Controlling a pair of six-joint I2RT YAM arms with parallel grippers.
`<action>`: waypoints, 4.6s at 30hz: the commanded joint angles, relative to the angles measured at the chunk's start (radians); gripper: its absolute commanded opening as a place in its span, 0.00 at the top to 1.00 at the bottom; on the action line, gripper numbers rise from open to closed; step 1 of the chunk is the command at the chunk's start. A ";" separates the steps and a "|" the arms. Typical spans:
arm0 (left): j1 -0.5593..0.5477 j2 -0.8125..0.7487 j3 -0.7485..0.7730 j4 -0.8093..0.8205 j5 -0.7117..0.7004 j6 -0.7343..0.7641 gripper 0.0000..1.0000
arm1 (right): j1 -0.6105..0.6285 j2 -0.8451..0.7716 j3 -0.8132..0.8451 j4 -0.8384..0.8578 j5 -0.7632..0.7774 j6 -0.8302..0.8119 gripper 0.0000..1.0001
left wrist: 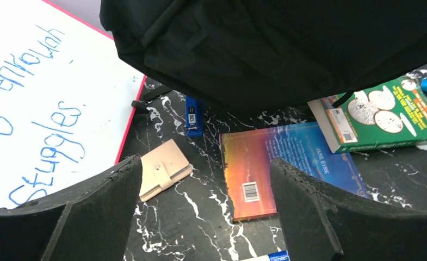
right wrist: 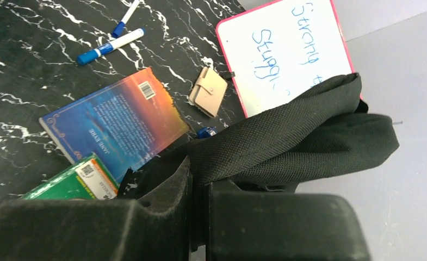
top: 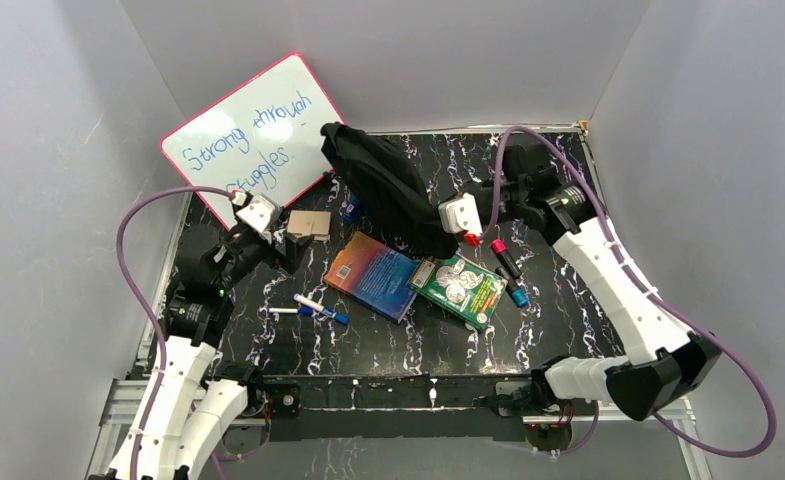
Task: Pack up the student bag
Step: Place the student bag at the center of the board, then unzip the student bag at the center of the board.
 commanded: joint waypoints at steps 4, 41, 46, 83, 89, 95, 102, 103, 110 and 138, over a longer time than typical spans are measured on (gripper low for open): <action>0.006 -0.007 0.047 -0.074 -0.031 0.121 0.16 | 0.009 -0.144 -0.068 0.102 0.016 0.016 1.00; 0.004 0.144 -0.136 0.315 0.079 -0.587 0.23 | 0.009 -0.478 -0.672 0.801 0.827 1.475 1.00; -0.015 0.217 -0.183 0.425 0.105 -0.825 0.26 | 0.008 -0.593 -0.852 0.823 0.826 1.559 1.00; -0.543 0.770 0.219 0.254 -0.488 -0.279 0.20 | 0.009 -0.717 -1.035 0.477 0.994 2.001 0.86; -0.542 0.726 0.206 0.236 -0.674 -0.448 0.16 | 0.008 -0.740 -0.935 0.293 1.148 2.060 0.44; -0.477 0.723 0.237 0.132 -0.732 -0.650 0.14 | 0.007 -0.740 -0.780 0.099 1.325 2.170 0.32; -0.329 0.674 0.163 0.161 -0.550 -0.792 0.07 | 0.008 -0.706 -0.625 0.196 1.299 2.142 0.33; -0.326 0.672 0.161 0.166 -0.542 -0.790 0.06 | 0.008 -0.688 -0.619 0.244 1.273 2.142 0.33; -0.323 0.682 0.182 0.171 -0.489 -0.826 0.05 | 0.009 -0.389 -0.622 0.612 1.023 2.278 0.38; -0.323 0.700 0.109 0.204 -0.423 -0.910 0.08 | 0.141 0.051 -0.683 0.918 0.978 2.709 0.46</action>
